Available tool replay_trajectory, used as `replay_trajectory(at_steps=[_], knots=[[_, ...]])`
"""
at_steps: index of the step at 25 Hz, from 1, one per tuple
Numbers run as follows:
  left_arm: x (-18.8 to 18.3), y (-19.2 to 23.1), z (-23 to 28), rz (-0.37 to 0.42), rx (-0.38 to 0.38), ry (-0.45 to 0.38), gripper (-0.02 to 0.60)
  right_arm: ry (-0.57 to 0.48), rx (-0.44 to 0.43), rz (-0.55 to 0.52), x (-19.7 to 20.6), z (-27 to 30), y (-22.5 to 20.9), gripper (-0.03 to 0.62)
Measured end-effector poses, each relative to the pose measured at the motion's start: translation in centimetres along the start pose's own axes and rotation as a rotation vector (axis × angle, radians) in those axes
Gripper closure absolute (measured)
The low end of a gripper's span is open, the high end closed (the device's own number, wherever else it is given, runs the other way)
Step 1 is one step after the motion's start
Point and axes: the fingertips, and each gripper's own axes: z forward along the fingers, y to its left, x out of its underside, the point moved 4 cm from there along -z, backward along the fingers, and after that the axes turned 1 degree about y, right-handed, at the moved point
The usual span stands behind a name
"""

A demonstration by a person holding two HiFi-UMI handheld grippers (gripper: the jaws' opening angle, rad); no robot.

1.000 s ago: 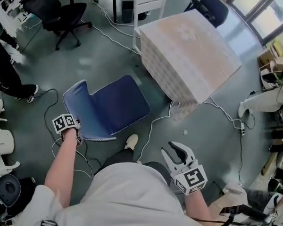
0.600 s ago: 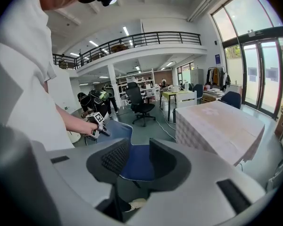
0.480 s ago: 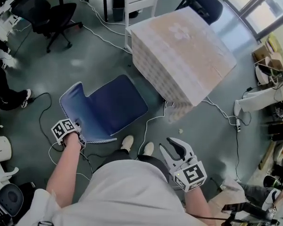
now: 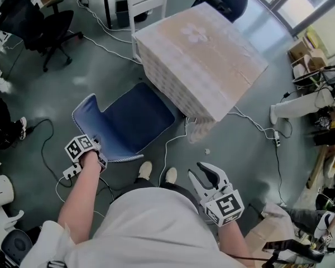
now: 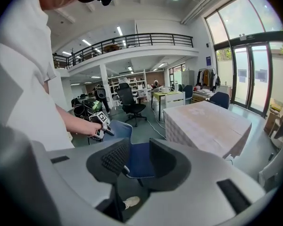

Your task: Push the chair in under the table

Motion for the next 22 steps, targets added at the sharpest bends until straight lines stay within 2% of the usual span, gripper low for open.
replay_trajectory(at_steps=[7,22], knots=[[-0.7,-5.3,3.2,-0.002,0.025,0.010,0.523,0.003,0.060,0.051,1.1,-1.9,-2.0,0.453],[0.4,-14.5,8.8,-0.100,0.052,-0.013,0.518,0.011,0.149,0.118,2.2,-4.2,-5.7,0.453]])
